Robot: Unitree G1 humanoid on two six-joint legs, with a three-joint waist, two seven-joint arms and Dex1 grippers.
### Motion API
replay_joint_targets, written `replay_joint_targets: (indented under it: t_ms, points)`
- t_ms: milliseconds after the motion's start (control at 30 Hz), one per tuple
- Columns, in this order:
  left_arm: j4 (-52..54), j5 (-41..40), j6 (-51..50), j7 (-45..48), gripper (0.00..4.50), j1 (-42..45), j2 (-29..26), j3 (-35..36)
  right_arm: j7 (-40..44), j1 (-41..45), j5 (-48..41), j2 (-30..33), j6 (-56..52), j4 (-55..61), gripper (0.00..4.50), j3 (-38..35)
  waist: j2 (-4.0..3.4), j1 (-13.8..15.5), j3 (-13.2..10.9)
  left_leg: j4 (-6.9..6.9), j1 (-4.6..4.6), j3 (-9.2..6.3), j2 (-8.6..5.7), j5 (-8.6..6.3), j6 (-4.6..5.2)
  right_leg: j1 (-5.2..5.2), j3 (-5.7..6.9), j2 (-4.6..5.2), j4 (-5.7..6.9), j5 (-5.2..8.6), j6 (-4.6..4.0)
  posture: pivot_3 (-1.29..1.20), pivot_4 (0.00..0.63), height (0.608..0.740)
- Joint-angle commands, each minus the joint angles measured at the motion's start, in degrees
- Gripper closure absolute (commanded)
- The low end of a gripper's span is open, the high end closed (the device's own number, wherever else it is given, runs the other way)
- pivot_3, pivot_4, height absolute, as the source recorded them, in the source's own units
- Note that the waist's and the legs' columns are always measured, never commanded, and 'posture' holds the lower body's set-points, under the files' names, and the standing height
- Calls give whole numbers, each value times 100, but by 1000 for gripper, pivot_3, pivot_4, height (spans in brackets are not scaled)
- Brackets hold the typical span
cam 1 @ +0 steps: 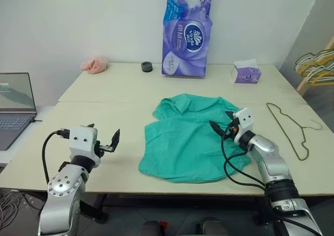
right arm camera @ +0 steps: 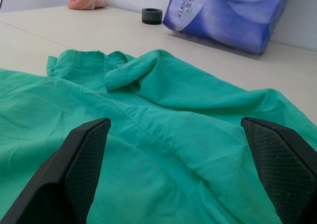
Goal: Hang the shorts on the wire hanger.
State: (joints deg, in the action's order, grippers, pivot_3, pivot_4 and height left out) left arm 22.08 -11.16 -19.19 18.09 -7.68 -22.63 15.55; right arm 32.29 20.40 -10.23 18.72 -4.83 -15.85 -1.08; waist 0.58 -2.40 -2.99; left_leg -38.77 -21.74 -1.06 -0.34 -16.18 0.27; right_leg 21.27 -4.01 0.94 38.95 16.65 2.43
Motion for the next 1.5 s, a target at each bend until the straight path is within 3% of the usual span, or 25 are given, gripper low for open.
replay_joint_targets:
  t_ms: [33,1500]
  points:
    - [59,51,211,9,27,86,-52,14,21,14,-15,1,120,241,0,-27,0,-2,0,0,0,0,0,0,0,0,0,0,0,0,0,-40,8,740]
    - [189,132,-234,-70,27,56,-5,-181,193,2,-24,-6,175,293,0,97,1,-78,1,0,-1,-2,1,0,0,0,-1,6,1,0,0,-52,2,740]
